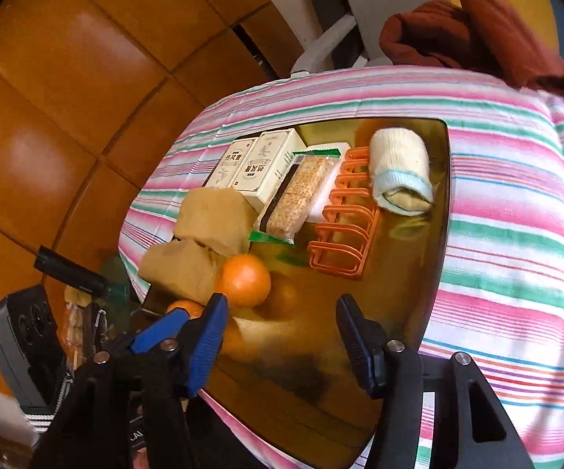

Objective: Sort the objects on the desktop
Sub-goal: 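Carry both oranges over the gold tray and open both tools, then move both open tools back toward the remaining items on the cloth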

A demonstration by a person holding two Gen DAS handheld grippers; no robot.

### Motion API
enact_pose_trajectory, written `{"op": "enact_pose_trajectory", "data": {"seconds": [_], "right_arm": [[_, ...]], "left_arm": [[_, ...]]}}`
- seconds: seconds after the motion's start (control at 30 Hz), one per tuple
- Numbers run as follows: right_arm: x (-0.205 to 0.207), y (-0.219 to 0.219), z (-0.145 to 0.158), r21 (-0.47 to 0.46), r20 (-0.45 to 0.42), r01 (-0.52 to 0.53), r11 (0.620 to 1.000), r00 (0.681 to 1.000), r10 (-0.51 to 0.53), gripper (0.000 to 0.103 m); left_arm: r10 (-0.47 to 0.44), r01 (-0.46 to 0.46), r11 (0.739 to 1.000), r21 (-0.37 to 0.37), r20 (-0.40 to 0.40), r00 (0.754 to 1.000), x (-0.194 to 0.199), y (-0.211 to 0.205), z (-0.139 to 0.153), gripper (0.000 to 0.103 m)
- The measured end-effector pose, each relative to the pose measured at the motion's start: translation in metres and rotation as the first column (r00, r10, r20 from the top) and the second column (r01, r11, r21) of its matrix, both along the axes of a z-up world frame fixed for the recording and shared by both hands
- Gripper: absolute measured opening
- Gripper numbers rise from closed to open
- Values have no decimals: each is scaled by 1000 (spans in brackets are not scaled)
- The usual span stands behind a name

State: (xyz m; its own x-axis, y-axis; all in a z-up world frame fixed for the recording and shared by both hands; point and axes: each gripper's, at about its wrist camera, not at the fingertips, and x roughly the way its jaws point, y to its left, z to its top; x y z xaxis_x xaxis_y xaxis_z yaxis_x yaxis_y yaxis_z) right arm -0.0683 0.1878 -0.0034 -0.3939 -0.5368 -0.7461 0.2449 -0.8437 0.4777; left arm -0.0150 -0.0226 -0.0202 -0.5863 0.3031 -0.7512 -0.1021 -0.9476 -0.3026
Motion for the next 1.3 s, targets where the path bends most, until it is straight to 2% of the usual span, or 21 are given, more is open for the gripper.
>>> {"op": "enact_pose_trajectory", "data": {"seconds": [0.3, 0.43, 0.77, 1.3], "right_arm": [[12, -17, 17, 185, -121, -30, 982, 991, 53, 59], [16, -16, 23, 232, -157, -18, 972, 986, 56, 61], [24, 1, 36, 272, -222, 10, 962, 974, 53, 64], [34, 53, 39, 265, -242, 90, 960, 970, -24, 68]], "left_arm": [[13, -13, 1000, -21, 16, 1000, 2, 0, -1, 63], [7, -6, 1000, -24, 13, 1000, 2, 5, 0, 63], [-9, 10, 999, -39, 10, 1000, 4, 21, 3, 63], [-98, 97, 994, -58, -12, 995, 9, 72, 15, 63]]}}
